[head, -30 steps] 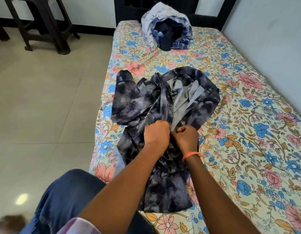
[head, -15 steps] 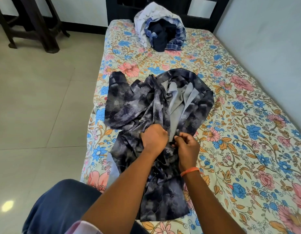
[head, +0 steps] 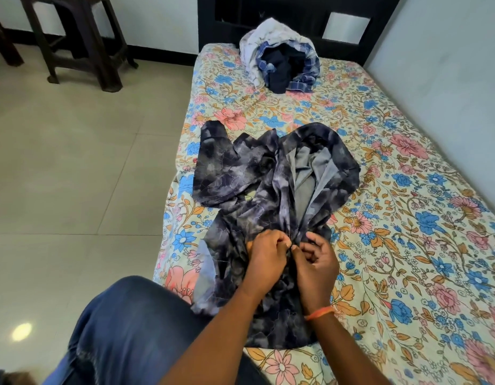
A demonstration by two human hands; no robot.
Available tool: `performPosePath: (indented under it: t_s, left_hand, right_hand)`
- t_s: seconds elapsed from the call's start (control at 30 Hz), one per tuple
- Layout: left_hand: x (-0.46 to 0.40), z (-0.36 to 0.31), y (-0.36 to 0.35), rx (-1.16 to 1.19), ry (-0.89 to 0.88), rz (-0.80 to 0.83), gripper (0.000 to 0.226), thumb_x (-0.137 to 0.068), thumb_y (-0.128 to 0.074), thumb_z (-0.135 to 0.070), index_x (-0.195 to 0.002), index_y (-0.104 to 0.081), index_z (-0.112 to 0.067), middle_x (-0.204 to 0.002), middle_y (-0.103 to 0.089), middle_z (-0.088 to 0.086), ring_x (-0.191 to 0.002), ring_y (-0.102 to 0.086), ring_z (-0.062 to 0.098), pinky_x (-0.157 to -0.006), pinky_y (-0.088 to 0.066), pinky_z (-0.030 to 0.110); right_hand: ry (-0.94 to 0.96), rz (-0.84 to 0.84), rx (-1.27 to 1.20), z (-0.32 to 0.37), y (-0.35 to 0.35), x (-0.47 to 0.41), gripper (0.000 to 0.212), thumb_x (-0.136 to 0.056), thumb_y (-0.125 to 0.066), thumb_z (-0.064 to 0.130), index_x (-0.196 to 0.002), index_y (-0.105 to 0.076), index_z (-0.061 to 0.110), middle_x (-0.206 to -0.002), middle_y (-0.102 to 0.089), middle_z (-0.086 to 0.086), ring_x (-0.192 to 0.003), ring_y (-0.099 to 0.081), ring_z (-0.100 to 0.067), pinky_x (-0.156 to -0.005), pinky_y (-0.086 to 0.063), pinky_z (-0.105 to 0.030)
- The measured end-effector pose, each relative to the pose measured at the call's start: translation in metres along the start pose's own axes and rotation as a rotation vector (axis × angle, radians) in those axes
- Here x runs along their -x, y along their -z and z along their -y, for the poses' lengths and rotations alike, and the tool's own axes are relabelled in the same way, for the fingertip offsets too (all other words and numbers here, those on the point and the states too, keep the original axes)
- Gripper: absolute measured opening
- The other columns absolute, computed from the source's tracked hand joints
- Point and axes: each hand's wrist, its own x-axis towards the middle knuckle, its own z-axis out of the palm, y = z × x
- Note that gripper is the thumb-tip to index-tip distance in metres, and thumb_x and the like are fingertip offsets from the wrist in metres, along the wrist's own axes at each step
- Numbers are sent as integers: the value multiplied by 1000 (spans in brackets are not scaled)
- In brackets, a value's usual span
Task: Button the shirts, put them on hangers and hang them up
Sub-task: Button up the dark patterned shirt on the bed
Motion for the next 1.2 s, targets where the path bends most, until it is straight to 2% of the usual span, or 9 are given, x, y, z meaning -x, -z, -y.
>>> performPosePath:
  t_s: [0.2,0.4,0.53,0.73,0.87,0.97,1.07,1.13,1.2]
  left_hand:
    - [2,1,0,-25,6,-18,24,-94,-50,-14,-76,-54,-30,-91,-61,-5,-92,-55,13,-92,-43,46]
    - [-1,1,-4,-55,26,-43,24,-96,-52,-18,-77,-56,-32,-92,-61,-9,-95,-55,12,-95,-41,44]
    - [1,-1,-4,-68,31,-51,20,-97,-52,-19,-82,-58,-32,-96,-58,-12,-100,-54,10,-94,-31,34]
    - [0,2,-4,19,26,-80,20,-94,-57,-20,-79,-60,-34,-86,-57,-18,-91,-59,6,-95,-44,44]
    - [-1,1,-4,96,45,-72,19,-91,-60,-23,-77,-63,-36,-88,-65,-15,-82,-62,2,-90,-50,40]
    - [-1,0,-2,135,54,-62,13,-89,-62,-19,-81,-70,-25,-82,-68,-13,-71,-62,1,-74,-52,24]
    - [0,-4,1,179,79,-56,13,-90,-62,-15,-82,-72,-18,-80,-69,-8,-60,-58,-1,-58,-43,12]
    - [0,-7,3,221,122,-44,17,-93,-59,-14,-83,-73,-16,-79,-69,-6,-58,-56,1,-55,-42,12]
    - [-1,-10,6,260,164,-27,23,-95,-58,-18,-77,-72,-14,-68,-65,-4,-55,-52,8,-54,-42,19]
  right_hand:
    - [17,-13,9,2,-1,3,38,-77,-79,3,-104,-61,23,-81,-72,9,-78,-68,0,-67,-50,-12]
    - [-37,-22,-90,5,1,2,32,-75,-79,-4,-94,-63,17,-78,-74,-2,-71,-70,-11,-64,-53,-16]
    - [-68,-29,-113,3,0,-2,32,-73,-78,-5,-91,-63,17,-77,-73,-3,-68,-69,-9,-65,-53,-20]
    - [-105,14,-159,2,3,-4,22,-78,-75,-4,-94,-68,9,-75,-73,-6,-62,-68,-8,-59,-56,-24]
    - [-200,75,-250,1,11,-12,22,-79,-74,-9,-96,-67,3,-75,-74,-11,-61,-66,-13,-54,-54,-20]
    - [-220,112,-241,1,12,-15,29,-78,-76,-7,-102,-64,4,-73,-75,-7,-64,-67,-13,-54,-53,-20]
    - [-215,124,-205,1,10,-15,38,-75,-81,-4,-105,-61,9,-74,-75,-8,-69,-70,-16,-58,-55,-25]
    - [-197,114,-170,2,10,-16,39,-74,-82,-2,-104,-62,10,-73,-75,-6,-70,-71,-15,-65,-57,-29]
    - [-157,89,-108,4,9,-15,37,-73,-84,2,-101,-63,13,-71,-74,-3,-70,-72,-13,-71,-57,-29]
